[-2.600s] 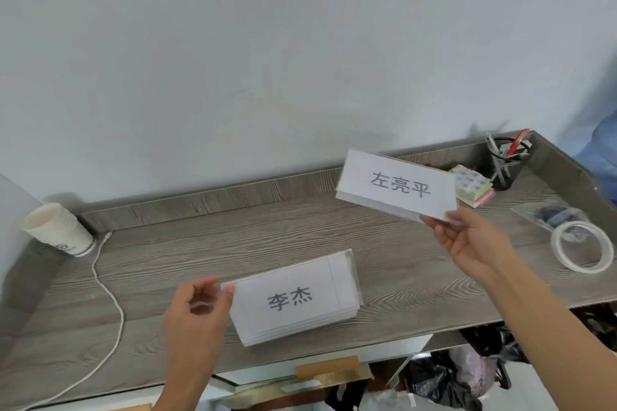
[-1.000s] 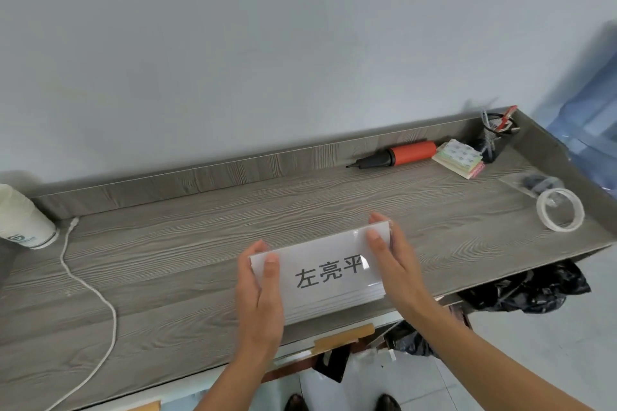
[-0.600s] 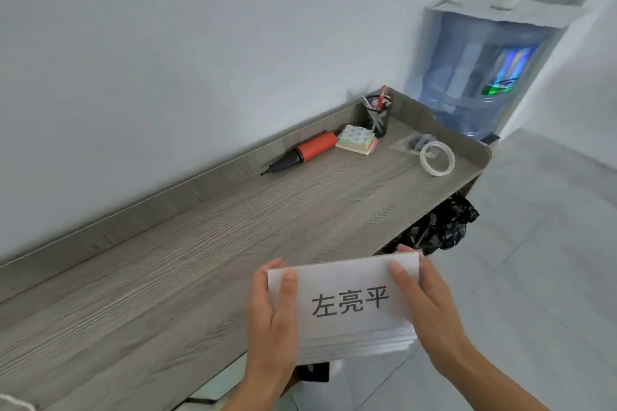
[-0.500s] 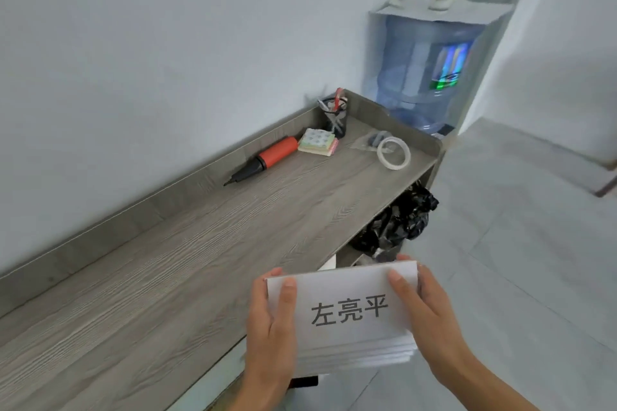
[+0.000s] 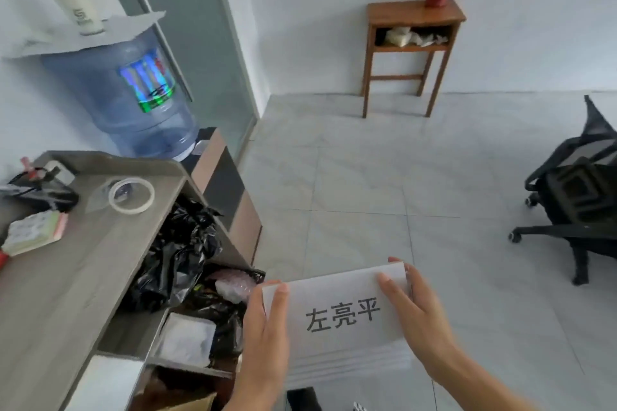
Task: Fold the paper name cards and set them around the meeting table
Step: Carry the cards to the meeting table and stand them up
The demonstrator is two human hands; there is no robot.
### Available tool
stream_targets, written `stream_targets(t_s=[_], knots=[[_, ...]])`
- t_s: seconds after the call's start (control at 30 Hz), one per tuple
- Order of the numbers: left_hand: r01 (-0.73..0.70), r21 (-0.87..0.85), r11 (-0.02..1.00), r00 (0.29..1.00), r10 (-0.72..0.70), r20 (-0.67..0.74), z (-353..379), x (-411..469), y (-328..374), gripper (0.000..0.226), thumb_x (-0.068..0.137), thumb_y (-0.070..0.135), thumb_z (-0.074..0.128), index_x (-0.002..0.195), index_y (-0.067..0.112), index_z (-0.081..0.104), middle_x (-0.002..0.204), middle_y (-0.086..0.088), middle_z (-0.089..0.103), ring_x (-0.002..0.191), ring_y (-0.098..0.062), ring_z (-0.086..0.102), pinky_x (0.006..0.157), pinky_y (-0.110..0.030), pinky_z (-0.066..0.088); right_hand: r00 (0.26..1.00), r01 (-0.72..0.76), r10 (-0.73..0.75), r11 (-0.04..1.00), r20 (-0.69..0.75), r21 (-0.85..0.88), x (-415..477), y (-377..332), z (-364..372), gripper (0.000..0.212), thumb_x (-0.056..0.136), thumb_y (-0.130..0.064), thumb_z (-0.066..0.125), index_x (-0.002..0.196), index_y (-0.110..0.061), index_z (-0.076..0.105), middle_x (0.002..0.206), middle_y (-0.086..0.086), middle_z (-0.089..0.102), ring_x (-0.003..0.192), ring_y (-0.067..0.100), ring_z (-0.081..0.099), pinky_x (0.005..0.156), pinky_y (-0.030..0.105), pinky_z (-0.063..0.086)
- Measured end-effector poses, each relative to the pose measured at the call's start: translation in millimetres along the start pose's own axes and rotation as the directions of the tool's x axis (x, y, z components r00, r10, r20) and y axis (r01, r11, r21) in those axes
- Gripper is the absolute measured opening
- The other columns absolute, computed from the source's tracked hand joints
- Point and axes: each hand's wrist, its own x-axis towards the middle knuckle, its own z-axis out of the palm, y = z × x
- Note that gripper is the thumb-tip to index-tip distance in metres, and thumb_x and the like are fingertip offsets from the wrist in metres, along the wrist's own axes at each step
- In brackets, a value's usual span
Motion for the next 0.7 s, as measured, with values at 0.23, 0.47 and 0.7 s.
stream_targets(t_s=[0.23,0.47,0.7], knots=[[-0.061,0.108,0.992,0.936,0.019,0.352,133,56,31,0.019,0.096,0.028,0.051,0.092,0.011,0.059,0.093,-0.005,0.065,0.085,-0.012,0.062,0.061,-0.016,0.043,0.941,-0.043,0.097,0.984,-0.324,0.171,38,11,-90,0.031,0.092,-0.04,0.056,0.121,-0.031,0.051,0.106,-0.009,0.066,0.089,0.006,0.066,0.071,0.025,0.05],[-0.105,0.215,0.971,0.742,-0.068,0.667,270,98,59,0.019,0.094,0.029,0.054,0.082,0.015,0.059,0.09,-0.018,0.067,0.076,-0.024,0.062,0.071,-0.041,0.052,0.761,-0.066,0.241,0.952,-0.602,0.297,68,10,-164,0.044,0.08,-0.058,0.059,0.116,-0.032,0.055,0.109,-0.001,0.066,0.097,0.018,0.066,0.088,0.046,0.054],[-0.235,0.304,0.923,0.481,-0.162,0.862,400,67,68,0.022,0.094,0.036,0.051,0.092,0.017,0.062,0.094,-0.009,0.07,0.089,-0.025,0.066,0.081,-0.042,0.054,0.534,-0.028,0.4,0.889,-0.745,0.458,54,37,-243,0.064,0.074,-0.065,0.062,0.124,-0.027,0.053,0.113,0.0,0.068,0.098,0.02,0.069,0.087,0.05,0.056]])
